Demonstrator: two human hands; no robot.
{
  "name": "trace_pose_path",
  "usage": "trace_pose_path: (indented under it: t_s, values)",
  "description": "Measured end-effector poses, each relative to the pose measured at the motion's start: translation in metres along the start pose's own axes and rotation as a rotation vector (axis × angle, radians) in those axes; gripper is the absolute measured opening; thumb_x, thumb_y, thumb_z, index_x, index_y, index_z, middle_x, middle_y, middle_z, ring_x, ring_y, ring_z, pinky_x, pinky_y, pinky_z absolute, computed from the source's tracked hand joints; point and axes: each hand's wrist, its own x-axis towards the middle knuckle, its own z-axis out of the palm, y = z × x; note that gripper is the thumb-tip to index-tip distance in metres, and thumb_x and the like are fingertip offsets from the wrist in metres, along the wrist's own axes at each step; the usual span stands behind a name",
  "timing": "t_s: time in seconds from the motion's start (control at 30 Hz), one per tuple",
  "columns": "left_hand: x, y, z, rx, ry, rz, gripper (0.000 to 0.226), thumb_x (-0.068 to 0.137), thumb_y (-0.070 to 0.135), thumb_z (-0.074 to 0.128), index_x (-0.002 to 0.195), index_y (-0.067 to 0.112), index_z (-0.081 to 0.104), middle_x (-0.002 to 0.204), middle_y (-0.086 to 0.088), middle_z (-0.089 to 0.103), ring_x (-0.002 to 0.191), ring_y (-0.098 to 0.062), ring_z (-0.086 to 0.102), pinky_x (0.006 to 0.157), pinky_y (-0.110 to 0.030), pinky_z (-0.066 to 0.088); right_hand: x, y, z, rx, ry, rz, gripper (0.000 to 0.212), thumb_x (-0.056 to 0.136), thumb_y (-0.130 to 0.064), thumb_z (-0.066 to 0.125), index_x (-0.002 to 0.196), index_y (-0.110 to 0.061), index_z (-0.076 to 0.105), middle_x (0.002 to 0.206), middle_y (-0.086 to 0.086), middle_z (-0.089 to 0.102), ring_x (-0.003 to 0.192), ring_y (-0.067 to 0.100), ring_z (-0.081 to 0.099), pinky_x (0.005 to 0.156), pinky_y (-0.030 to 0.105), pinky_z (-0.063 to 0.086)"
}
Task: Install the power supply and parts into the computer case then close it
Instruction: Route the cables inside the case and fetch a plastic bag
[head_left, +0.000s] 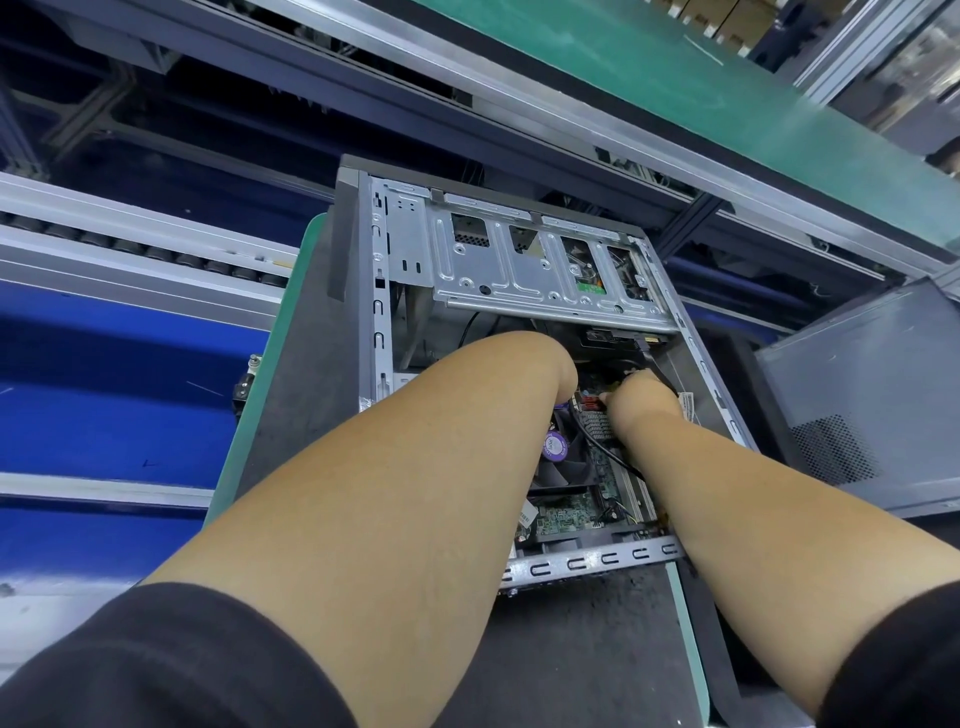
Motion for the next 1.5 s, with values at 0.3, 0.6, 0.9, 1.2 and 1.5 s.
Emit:
trace_pose_path:
  t_s: [0.3, 0.6, 0.9, 1.2, 1.5]
  values:
    - [-0.002, -0.001, 0.0, 0.023, 0.001, 0.058, 0.033, 0.097, 0.009, 0.041, 0.125, 0.005, 0.057, 0.103, -0.011, 0.048, 0.089, -0.027, 0.047, 0.078, -0.033, 0.041, 0.004, 0.002, -0.006, -0.405, -0.086, -0.156, 0.044, 0.101, -0.013, 0.042, 0.145, -0.014, 0.045, 0.144, 0.011, 0.049, 0.129, 0.029, 0.05, 0.096, 0.036, 0.048]
    - [0.002, 0.001, 0.0, 0.024, 0.003, 0.011, 0.022, 0.095, 0.007, 0.04, 0.074, 0.006, 0.046, 0.075, -0.008, 0.043, 0.082, -0.028, 0.043, 0.075, -0.032, 0.039, -0.004, -0.003, -0.016, -0.56, -0.105, -0.219, 0.052, 0.098, -0.019, 0.047, 0.149, -0.022, 0.038, 0.142, 0.001, 0.053, 0.126, 0.022, 0.054, 0.087, 0.031, 0.049]
    - [-0.004, 0.002, -0.002, -0.003, -0.017, 0.007, 0.031, 0.098, 0.011, 0.04, 0.124, 0.005, 0.056, 0.102, -0.01, 0.047, 0.087, -0.027, 0.043, 0.076, -0.031, 0.038, -0.01, -0.014, -0.029, -0.692, -0.201, -0.279, 0.033, 0.101, -0.014, 0.043, 0.131, -0.015, 0.057, 0.136, 0.001, 0.056, 0.124, 0.023, 0.054, 0.09, 0.031, 0.047]
    - [-0.003, 0.001, 0.0, 0.001, -0.008, -0.03, 0.02, 0.096, 0.006, 0.039, 0.081, 0.004, 0.053, 0.083, -0.009, 0.047, 0.079, -0.028, 0.042, 0.072, -0.033, 0.038, 0.002, -0.017, -0.027, -0.554, -0.259, -0.204, 0.038, 0.102, -0.016, 0.043, 0.138, -0.013, 0.052, 0.145, 0.005, 0.049, 0.133, 0.029, 0.046, 0.103, 0.04, 0.042]
    - [0.0, 0.0, 0.0, 0.012, -0.028, -0.051, 0.03, 0.094, 0.005, 0.038, 0.065, 0.009, 0.045, 0.071, -0.007, 0.042, 0.075, -0.027, 0.041, 0.071, -0.033, 0.038, -0.011, -0.011, -0.021, -0.27, -0.16, -0.147, 0.034, 0.102, -0.011, 0.042, 0.133, -0.007, 0.056, 0.139, 0.008, 0.055, 0.128, 0.027, 0.052, 0.099, 0.035, 0.045]
